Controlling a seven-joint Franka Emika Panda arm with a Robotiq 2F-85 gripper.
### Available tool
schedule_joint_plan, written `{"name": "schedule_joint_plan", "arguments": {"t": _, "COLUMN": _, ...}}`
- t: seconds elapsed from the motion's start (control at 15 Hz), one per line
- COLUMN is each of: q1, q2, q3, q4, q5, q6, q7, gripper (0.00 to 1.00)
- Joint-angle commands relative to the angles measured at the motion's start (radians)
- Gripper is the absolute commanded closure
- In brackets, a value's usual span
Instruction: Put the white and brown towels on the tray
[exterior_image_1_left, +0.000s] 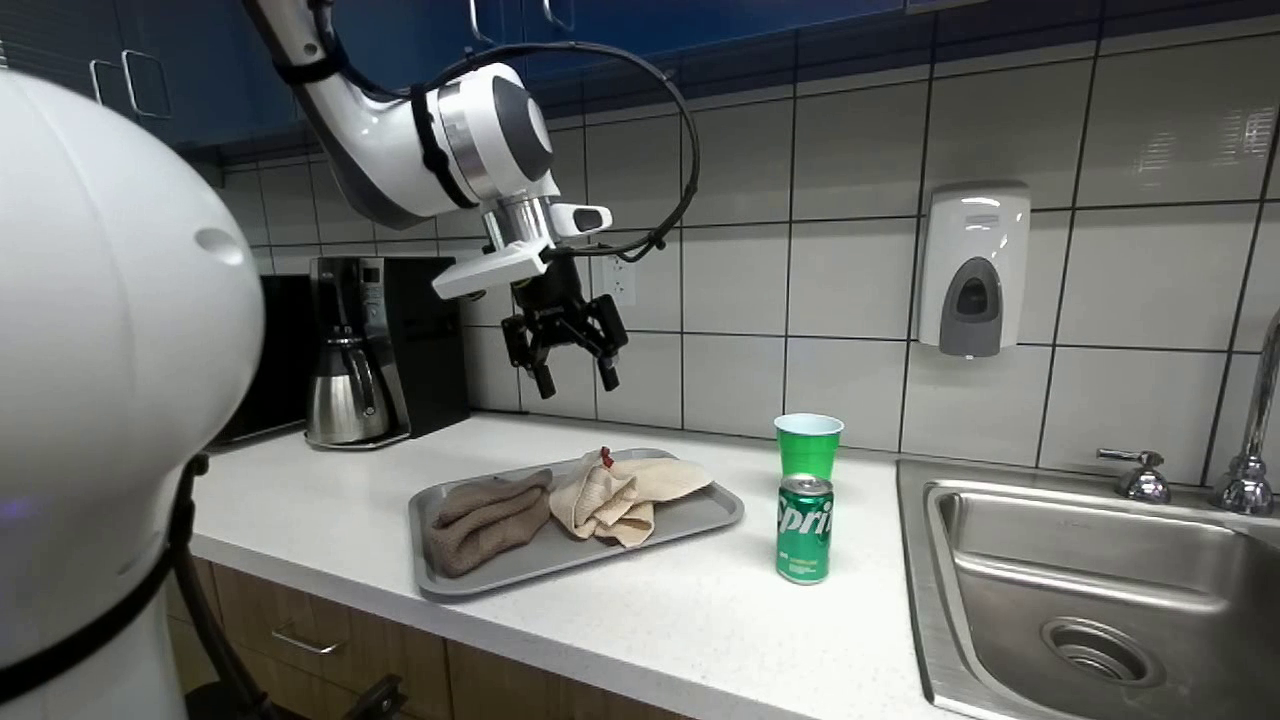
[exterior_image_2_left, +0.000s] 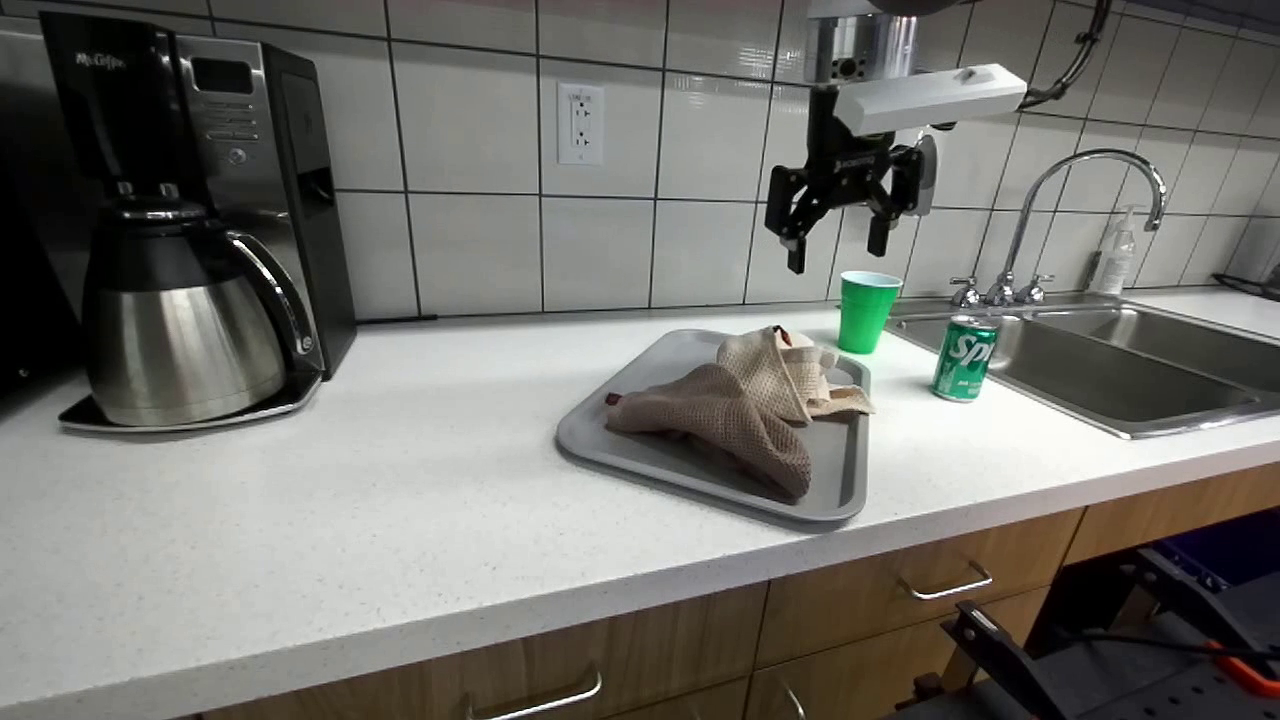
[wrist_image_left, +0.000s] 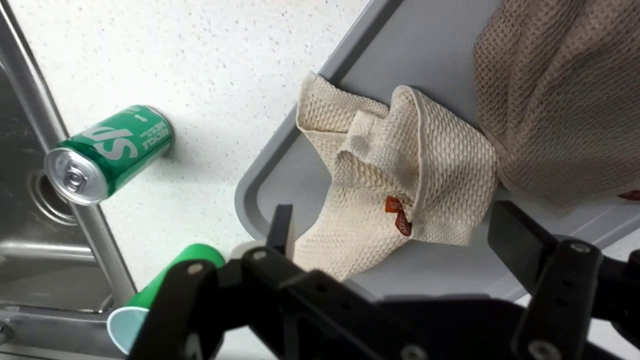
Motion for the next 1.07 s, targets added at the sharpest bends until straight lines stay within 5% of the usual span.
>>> {"name": "schedule_joint_plan", "arguments": {"t": 0.0, "q1": -0.039, "q2": -0.078, "q3": 0.012, "q4": -0.064, "q5": 0.056, "q6": 0.001, "q7": -0.069, "gripper": 0.0}}
{"name": "schedule_joint_plan", "arguments": {"t": 0.53, "q1": -0.039, "q2": -0.114, "q3": 0.002, "q4": -0.11, "q5": 0.14, "q6": -0.004, "q7": -0.294, "gripper": 0.0}}
{"name": "schedule_joint_plan", "arguments": {"t": 1.0, "q1": -0.05, "q2": -0.077, "q3": 0.02, "q4": -0.088, "q5": 0.127, "q6": -0.002, "q7": -0.263, "gripper": 0.0}}
